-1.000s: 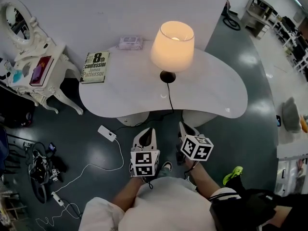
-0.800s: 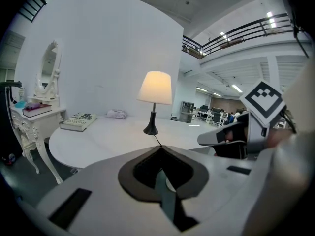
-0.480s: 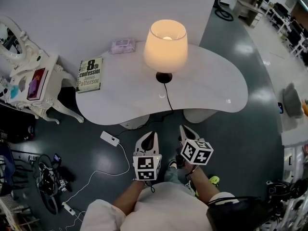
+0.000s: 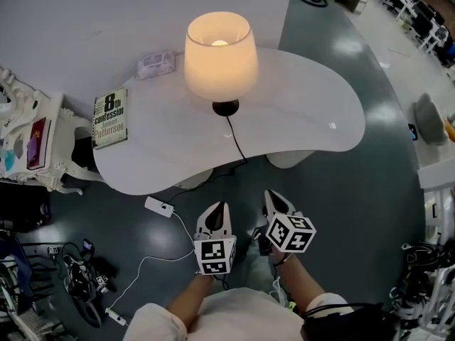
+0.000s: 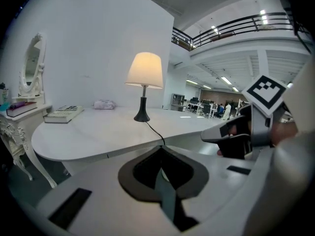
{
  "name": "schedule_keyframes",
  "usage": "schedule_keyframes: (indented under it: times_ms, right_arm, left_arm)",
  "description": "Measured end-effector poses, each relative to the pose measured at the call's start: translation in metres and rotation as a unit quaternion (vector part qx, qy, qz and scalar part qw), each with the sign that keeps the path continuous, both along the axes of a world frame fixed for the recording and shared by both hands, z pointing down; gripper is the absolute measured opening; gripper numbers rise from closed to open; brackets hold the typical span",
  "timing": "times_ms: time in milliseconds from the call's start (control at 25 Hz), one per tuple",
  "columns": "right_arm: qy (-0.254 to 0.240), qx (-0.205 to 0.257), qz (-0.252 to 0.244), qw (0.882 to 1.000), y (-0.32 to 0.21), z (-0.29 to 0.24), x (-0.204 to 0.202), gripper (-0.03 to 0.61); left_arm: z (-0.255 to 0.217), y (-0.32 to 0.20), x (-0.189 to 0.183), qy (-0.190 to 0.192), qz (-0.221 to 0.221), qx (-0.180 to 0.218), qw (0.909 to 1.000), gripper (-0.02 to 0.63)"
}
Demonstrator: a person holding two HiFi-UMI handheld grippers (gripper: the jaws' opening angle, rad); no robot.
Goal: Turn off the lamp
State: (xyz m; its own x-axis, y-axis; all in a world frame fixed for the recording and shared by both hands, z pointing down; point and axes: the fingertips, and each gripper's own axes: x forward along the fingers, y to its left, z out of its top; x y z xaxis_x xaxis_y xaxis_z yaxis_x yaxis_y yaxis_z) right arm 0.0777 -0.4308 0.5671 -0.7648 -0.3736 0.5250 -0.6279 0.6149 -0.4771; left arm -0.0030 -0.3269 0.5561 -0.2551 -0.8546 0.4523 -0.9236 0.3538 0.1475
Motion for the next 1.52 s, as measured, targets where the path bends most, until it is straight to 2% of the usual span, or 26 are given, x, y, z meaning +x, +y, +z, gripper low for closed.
schedule_keyframes:
  times_ms: [520,880,1120,1520]
  right_arm:
    - [0.012,-0.029,-0.005,0.999,-0.009,0.085,0.001,-0.002]
    - [0.022,-0.051,0.0,0.998,-0.013,0.156,0.008,-0.002]
    - [0.032,-0.057,-0.004,0.998,-0.01,0.2,0.014,-0.002]
    - [0.032,-0.068,0.003,0.997,-0.005,0.245,0.027,-0.002]
  left_arm:
    - [0.087,-0.016,-0.002,0.004,-0.017,-0.034,0.9993,0.008]
    - [0.17,-0.02,0.007,0.013,-0.035,-0.066,0.9971,0.008]
    - [0.212,-0.024,0.013,0.011,-0.022,-0.071,0.9971,0.008]
    - [0.265,-0.025,0.019,0.021,-0.044,-0.068,0.9965,0.008]
